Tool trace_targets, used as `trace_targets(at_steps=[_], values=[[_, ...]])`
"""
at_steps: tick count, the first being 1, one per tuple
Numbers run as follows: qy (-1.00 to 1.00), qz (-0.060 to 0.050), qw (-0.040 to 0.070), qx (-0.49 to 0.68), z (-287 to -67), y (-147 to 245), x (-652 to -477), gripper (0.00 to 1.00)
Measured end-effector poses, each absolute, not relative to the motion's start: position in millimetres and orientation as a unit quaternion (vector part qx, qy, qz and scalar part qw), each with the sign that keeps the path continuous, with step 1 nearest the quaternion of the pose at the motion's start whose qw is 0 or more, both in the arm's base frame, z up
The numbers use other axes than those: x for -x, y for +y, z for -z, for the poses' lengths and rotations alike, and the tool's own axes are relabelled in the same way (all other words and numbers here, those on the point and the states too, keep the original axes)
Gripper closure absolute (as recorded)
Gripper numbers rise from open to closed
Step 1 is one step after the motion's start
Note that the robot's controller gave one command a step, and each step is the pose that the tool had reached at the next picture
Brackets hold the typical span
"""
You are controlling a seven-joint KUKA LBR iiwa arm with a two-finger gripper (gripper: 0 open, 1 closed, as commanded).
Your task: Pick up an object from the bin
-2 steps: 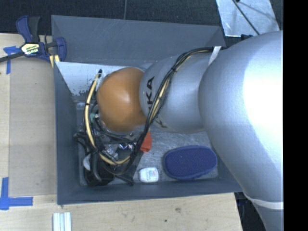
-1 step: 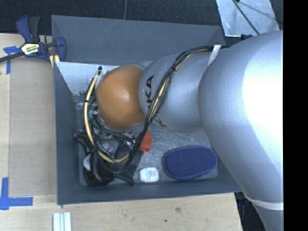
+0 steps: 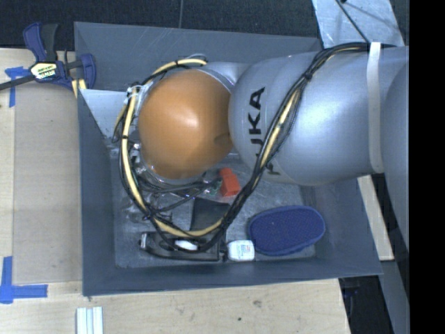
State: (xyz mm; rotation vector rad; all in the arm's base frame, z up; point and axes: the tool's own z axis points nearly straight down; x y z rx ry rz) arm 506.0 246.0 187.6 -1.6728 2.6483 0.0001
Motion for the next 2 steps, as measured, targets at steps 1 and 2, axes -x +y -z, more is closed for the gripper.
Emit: trace_targets(at_steps=[1,2], values=[[0.738,0.001,0.002,0.675,-222,193,-485.5,1.00],[0.551,-0.001,-0.001,0.834,-166,180,-483.0,1.00]])
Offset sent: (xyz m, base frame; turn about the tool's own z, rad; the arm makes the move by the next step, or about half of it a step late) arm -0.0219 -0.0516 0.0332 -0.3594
